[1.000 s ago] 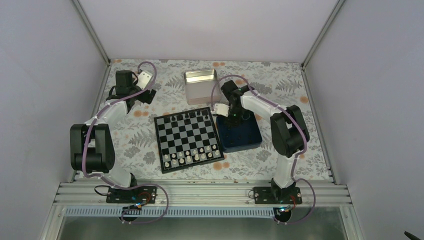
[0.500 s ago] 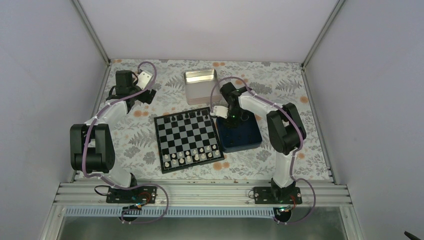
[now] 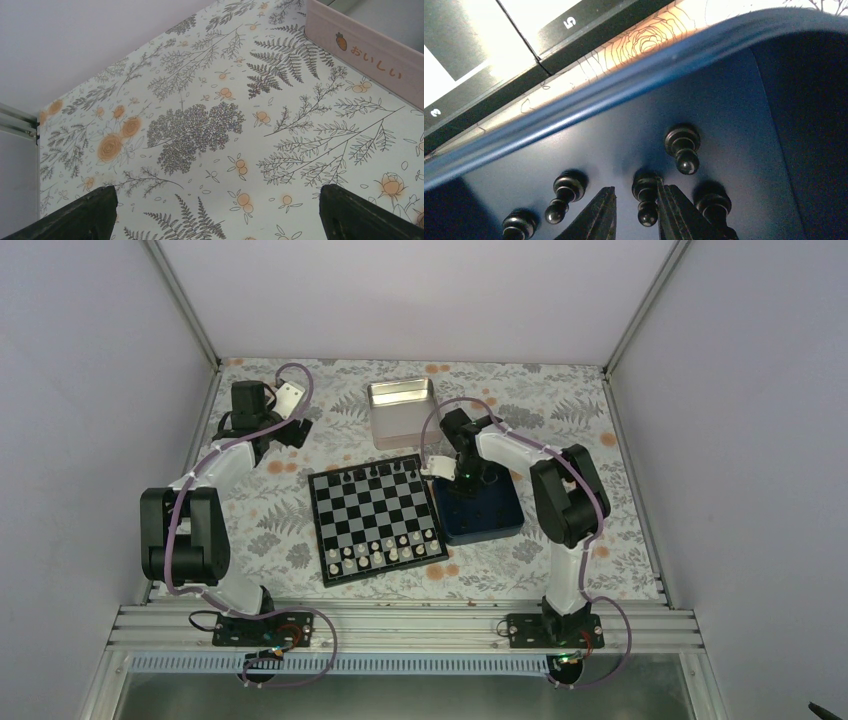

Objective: Set up the chess pieces on the board
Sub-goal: Pick up the chess piece from the storage box, then place the chess piece on the chessboard.

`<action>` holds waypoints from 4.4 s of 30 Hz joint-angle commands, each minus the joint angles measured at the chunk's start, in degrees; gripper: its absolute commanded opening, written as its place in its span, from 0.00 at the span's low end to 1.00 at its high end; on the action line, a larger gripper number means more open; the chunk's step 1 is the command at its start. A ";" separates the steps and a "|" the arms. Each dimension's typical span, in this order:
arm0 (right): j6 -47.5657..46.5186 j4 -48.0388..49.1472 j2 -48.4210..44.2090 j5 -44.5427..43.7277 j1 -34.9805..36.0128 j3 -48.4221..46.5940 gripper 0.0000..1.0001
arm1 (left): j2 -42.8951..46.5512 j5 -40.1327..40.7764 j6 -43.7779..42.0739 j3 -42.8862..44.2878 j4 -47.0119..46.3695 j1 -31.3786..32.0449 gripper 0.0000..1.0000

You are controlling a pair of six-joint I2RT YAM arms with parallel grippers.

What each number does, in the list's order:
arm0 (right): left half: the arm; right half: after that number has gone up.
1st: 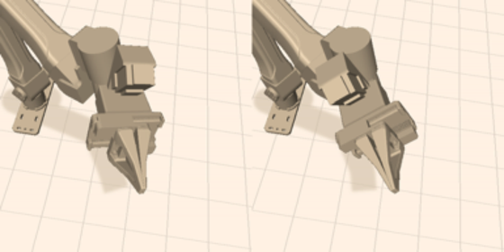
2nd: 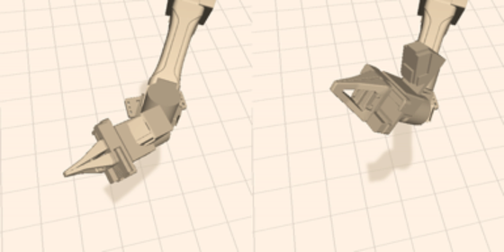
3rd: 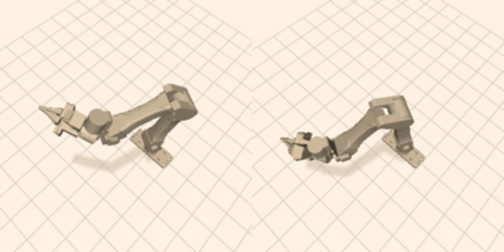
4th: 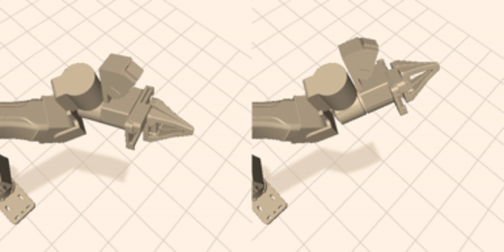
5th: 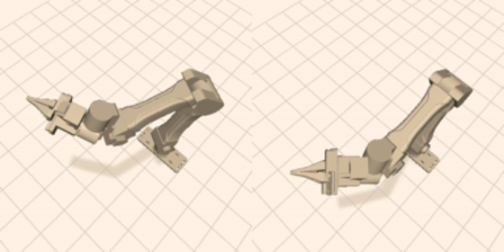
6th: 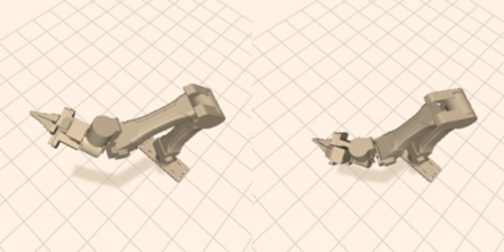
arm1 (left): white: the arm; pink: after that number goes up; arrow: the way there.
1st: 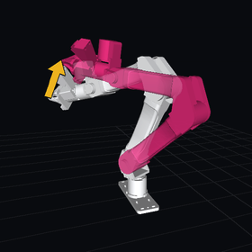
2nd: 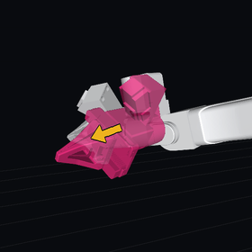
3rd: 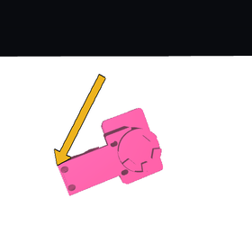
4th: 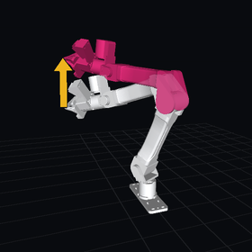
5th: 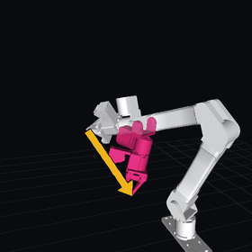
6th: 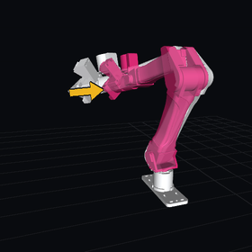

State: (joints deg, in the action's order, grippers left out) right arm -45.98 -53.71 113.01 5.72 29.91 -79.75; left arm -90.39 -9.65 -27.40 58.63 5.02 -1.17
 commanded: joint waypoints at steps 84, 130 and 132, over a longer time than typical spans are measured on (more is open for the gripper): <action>-4.91 -12.61 23.84 -3.58 12.36 -42.70 0.11 | 3.35 -2.39 0.82 -1.67 -2.17 -2.32 1.00; -3.86 -19.14 14.34 1.43 12.11 -43.40 0.27 | 3.67 -2.92 0.94 -1.78 -1.78 -2.96 1.00; -3.81 -19.98 12.01 2.52 11.59 -42.95 0.27 | 3.80 -3.07 0.81 -1.65 -1.46 -2.96 1.00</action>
State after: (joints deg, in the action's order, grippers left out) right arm -50.65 -70.89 131.92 4.91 42.28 -122.21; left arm -87.70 -11.20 -27.38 57.08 4.58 -3.79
